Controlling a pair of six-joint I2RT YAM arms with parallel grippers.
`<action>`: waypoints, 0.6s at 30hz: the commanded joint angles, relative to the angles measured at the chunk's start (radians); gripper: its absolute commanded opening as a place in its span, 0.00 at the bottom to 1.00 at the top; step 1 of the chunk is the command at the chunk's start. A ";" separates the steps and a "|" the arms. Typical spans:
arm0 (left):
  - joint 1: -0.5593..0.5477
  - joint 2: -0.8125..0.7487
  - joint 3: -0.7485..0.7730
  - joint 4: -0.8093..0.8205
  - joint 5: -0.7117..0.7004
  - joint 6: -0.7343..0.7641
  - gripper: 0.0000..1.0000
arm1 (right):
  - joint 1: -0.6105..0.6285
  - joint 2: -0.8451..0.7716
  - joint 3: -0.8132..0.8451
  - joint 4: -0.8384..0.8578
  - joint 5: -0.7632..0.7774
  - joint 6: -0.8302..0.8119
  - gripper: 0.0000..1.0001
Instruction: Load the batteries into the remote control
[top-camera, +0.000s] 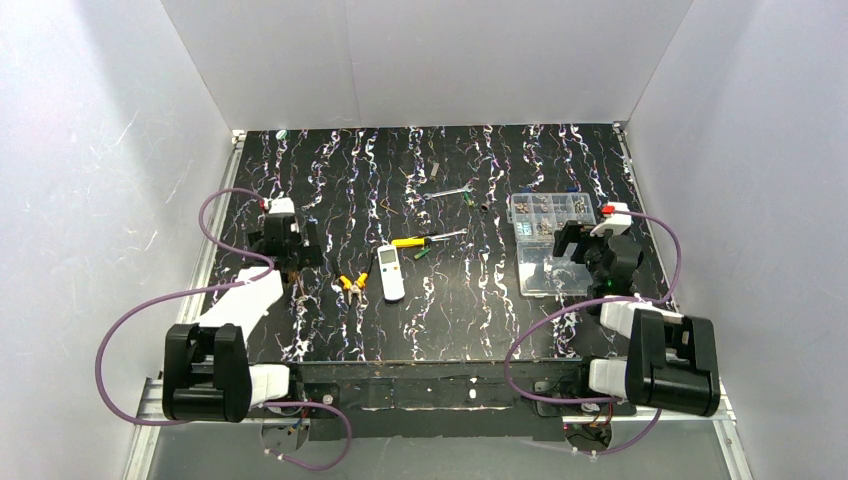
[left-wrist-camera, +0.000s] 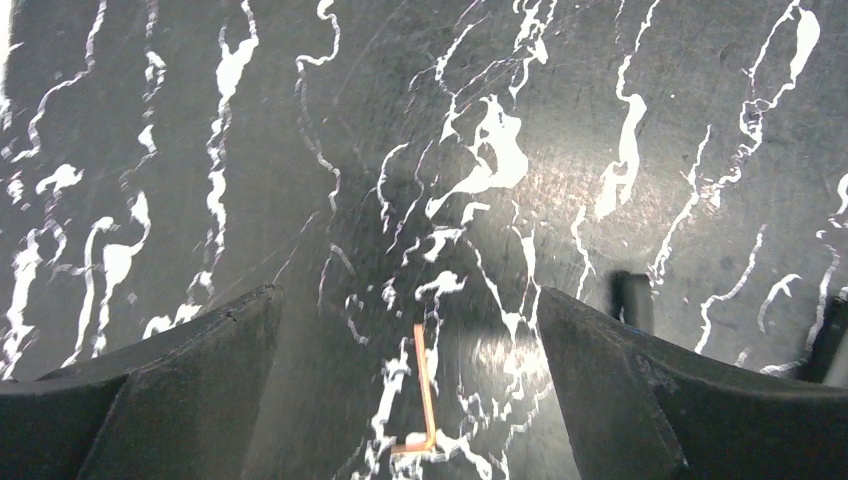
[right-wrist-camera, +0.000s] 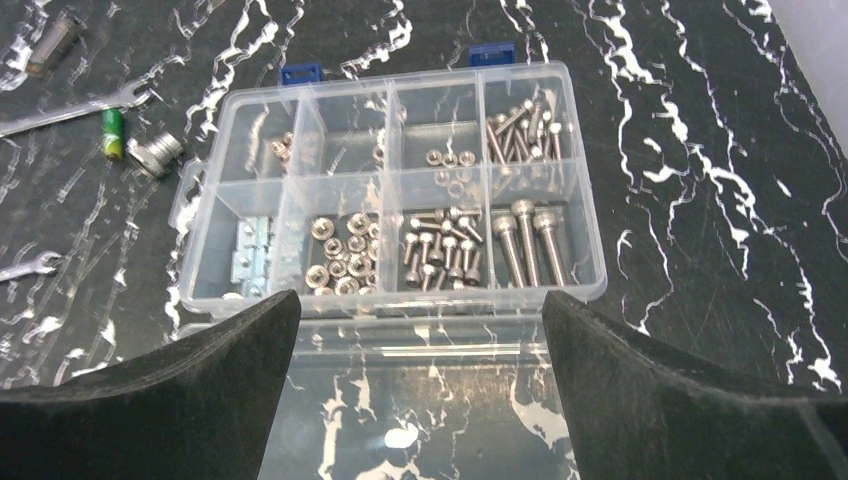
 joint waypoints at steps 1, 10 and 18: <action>0.004 -0.036 0.180 -0.413 -0.069 -0.077 1.00 | 0.003 -0.147 0.126 -0.283 -0.036 0.040 1.00; 0.014 -0.008 0.480 -0.712 -0.126 -0.160 0.99 | 0.004 -0.450 0.224 -0.639 0.092 0.273 1.00; 0.046 0.039 0.616 -0.833 -0.104 -0.275 0.99 | -0.002 -0.381 0.392 -0.979 0.326 0.441 1.00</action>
